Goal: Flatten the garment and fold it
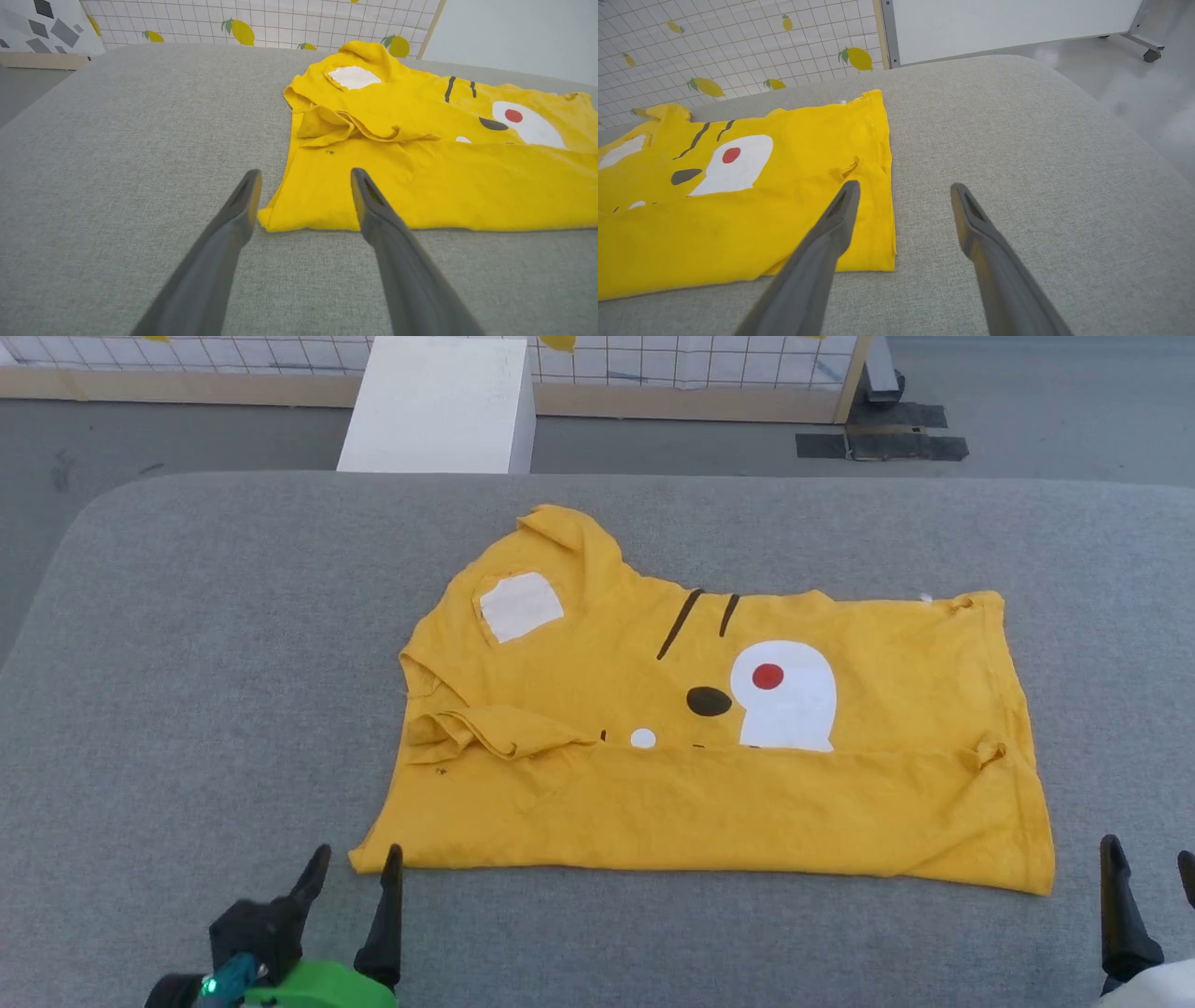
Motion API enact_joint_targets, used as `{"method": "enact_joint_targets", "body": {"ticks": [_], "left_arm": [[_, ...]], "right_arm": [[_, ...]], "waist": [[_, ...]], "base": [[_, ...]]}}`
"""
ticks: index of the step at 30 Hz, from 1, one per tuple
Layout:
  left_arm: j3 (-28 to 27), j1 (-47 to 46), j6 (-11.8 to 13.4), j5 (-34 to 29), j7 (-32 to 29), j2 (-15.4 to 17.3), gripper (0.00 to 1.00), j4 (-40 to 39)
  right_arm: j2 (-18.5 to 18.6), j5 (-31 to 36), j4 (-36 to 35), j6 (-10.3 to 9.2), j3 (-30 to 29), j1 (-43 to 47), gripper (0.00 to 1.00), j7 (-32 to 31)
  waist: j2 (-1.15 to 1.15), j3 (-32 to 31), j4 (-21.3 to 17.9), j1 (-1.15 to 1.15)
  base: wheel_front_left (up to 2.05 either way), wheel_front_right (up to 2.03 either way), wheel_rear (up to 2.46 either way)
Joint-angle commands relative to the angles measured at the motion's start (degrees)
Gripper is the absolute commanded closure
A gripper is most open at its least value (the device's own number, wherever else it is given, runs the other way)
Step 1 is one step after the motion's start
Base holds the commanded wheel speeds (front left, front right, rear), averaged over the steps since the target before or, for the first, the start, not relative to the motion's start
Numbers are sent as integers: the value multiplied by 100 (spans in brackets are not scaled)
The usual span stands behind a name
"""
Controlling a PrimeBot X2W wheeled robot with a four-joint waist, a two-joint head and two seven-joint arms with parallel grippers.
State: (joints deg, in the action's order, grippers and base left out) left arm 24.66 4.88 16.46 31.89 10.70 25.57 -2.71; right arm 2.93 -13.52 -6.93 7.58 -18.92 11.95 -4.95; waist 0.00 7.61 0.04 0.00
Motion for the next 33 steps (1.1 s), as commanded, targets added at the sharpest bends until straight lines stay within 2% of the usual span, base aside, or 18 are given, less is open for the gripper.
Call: {"method": "enact_joint_targets", "body": {"ticks": [1, 5, 6, 8, 19, 20, 22, 28, 33], "left_arm": [[52, -207, -61, -79, -238, 146, 0, 54], [246, -563, -284, -9, -1059, 386, 0, 119], [302, -736, -355, 39, -1431, 481, 0, 162], [335, -896, -401, 87, -1756, 561, 0, 227], [553, -1366, -567, 512, -3263, 704, 0, 700], [575, -1380, -545, 551, -3408, 703, 18, 735], [608, -1395, -506, 583, -3570, 698, 100, 791], [594, -1311, -577, 896, -3660, 515, 100, 781], [340, -1213, -454, 981, -3314, 494, 100, 537]], "right_arm": [[-4, 41, -32, -9, 2, -103, 0, 3], [-4, 37, -76, -9, -9, -206, 0, -16], [-4, 29, -71, -9, -7, -243, 0, -22], [-4, -1, -51, -9, -5, -288, 0, -22], [-5, 1, 32, -9, -26, -503, 0, -25], [-5, 1, 39, -9, -30, -516, 0, -25], [-5, 7, 45, -9, -33, -538, 0, -29], [-5, 157, 25, -9, 110, -684, 0, -126], [-5, 347, -119, -9, 250, -909, 0, -485]], "waist": [[0, 46, 0, 0], [0, 203, -3, 0], [0, 291, -11, 0], [0, 381, -29, 0], [0, 735, -133, 0], [0, 750, -136, 0], [0, 780, -140, 0], [0, 797, -141, 0], [0, 788, -118, 0]], "base": [[0, 0, 0], [0, 0, 0], [0, 0, 0], [0, 0, 0], [0, 0, 0], [0, 0, 0], [0, 0, 0], [0, 0, 0], [0, 0, 0]]}}
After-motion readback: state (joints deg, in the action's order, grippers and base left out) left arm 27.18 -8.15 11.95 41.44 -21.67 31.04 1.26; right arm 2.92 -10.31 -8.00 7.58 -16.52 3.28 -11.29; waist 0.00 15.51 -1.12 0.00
